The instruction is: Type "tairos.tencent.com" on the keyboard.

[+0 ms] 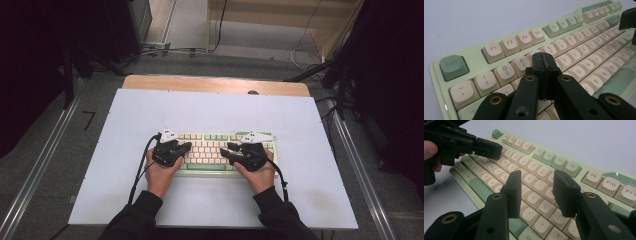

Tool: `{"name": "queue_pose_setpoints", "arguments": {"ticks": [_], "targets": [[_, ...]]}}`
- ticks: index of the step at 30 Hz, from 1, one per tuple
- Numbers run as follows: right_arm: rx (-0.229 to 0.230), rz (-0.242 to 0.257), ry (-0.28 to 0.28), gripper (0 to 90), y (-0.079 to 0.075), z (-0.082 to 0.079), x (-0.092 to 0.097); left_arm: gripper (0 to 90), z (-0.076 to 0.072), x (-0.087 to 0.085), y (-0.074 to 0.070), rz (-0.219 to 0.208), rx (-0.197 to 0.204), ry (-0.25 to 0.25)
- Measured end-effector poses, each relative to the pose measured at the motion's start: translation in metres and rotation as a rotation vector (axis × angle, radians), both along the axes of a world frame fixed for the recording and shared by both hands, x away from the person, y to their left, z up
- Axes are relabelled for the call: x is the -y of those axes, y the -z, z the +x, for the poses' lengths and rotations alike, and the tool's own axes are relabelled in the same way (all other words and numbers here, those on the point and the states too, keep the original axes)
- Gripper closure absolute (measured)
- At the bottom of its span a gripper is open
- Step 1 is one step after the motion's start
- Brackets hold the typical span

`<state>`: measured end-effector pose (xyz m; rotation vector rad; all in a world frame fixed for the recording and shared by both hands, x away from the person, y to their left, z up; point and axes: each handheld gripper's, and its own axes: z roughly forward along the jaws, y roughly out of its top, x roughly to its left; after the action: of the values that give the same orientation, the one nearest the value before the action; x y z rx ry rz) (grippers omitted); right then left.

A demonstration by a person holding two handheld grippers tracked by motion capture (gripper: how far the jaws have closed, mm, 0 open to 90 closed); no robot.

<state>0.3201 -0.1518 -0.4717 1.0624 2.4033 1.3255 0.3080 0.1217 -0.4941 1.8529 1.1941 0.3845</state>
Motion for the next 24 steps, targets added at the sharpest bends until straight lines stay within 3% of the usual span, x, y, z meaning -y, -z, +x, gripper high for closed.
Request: {"name": "queue_pose_setpoints", "arguments": {"ticks": [15, 19, 22, 24], "targets": [[-0.003, -0.002, 0.001, 56.5, 0.0, -0.001, 0.0, 90.0, 0.0, 0.002, 0.002, 0.02, -0.009, 0.011], [0.0, -0.001, 0.0, 56.4, 0.0, -0.001, 0.001, 90.0, -0.002, 0.0, -0.003, -0.028, 0.017, 0.01], [-0.003, 0.0, 0.003, 56.5, 0.0, -0.001, 0.001, 78.3, -0.005, -0.002, -0.008, -0.053, 0.054, 0.006], [-0.003, -0.003, 0.002, 58.0, 0.0, -0.001, 0.001, 65.6, -0.006, -0.002, -0.011, -0.07, 0.074, -0.005]]}}
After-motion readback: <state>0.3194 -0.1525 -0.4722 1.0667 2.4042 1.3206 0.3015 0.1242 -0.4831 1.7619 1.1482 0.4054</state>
